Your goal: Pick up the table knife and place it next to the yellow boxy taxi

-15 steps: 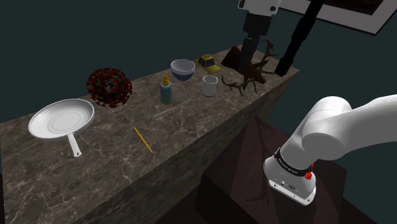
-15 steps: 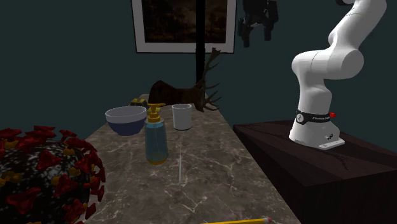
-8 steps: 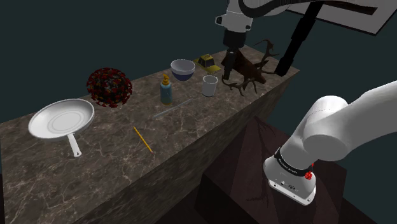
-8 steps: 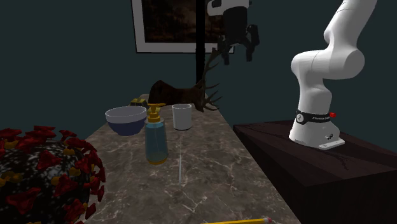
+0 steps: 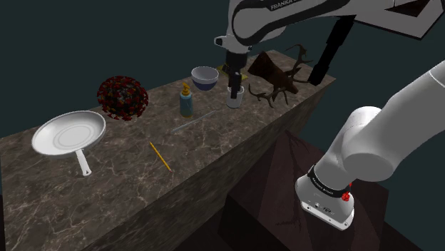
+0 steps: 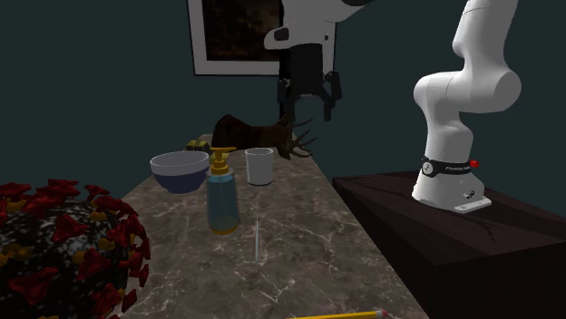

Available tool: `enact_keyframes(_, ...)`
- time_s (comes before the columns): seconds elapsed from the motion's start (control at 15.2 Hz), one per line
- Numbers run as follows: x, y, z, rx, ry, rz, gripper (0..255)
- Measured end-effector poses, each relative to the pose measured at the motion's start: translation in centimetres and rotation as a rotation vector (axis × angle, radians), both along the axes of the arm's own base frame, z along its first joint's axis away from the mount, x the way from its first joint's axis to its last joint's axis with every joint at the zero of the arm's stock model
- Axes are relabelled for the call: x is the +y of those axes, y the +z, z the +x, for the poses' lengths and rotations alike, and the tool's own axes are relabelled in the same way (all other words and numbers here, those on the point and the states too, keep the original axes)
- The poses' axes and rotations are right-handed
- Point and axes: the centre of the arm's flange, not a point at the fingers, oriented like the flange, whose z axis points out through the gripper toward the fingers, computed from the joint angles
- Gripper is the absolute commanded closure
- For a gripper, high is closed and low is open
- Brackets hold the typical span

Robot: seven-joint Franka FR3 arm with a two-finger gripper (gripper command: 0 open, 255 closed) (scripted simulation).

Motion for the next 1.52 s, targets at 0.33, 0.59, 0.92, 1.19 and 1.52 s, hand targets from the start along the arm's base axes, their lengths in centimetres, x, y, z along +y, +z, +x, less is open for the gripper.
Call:
enact_keyframes(0.33,2.6,-4.5,4.1,-0.022,0.182,-0.005,0)
enact_keyframes(0.59,4.8,-7.8,7.4,-0.039,0.326,-0.010,0)
enact_keyframes(0.92,8.6,-12.0,10.9,-0.062,0.508,-0.015,0)
enact_keyframes(1.19,11.4,-12.7,14.1,-0.157,0.634,-0.027,0)
enact_keyframes(1.52,11.6,-17.8,13.4,-0.083,0.651,-0.019,0)
